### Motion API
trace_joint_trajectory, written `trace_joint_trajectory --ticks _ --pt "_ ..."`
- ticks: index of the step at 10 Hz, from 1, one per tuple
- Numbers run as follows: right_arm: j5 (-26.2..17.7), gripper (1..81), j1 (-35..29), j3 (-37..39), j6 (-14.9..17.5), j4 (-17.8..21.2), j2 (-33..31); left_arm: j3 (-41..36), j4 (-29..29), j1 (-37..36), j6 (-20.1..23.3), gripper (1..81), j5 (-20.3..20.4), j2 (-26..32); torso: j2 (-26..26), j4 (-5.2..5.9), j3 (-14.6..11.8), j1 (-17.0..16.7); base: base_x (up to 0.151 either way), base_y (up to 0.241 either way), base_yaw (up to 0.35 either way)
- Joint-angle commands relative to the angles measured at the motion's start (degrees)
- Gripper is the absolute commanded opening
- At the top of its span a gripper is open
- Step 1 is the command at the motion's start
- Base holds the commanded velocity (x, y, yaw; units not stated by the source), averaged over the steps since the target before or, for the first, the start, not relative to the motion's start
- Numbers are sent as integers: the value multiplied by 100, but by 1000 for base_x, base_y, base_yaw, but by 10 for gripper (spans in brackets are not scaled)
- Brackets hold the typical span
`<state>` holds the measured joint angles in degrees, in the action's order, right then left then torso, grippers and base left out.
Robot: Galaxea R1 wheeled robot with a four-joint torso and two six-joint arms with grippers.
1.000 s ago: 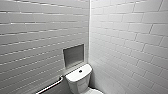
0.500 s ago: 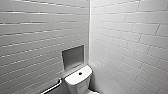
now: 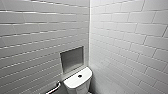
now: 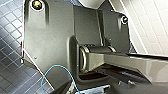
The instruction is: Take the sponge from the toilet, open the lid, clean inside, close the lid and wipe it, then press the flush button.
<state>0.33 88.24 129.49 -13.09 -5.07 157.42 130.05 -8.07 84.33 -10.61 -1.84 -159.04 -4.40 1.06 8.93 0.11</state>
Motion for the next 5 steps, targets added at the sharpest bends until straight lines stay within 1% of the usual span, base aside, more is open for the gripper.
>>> trace_joint_trajectory --ticks 1,5 --pt "-323 10 -170 101 17 51 20 -85 51 -246 6 811 -317 74 0 0 0 0 97 0 0" --pt "-314 10 -170 128 17 50 38 -85 51 -246 6 811 -317 65 0 0 0 0 97 0 0"
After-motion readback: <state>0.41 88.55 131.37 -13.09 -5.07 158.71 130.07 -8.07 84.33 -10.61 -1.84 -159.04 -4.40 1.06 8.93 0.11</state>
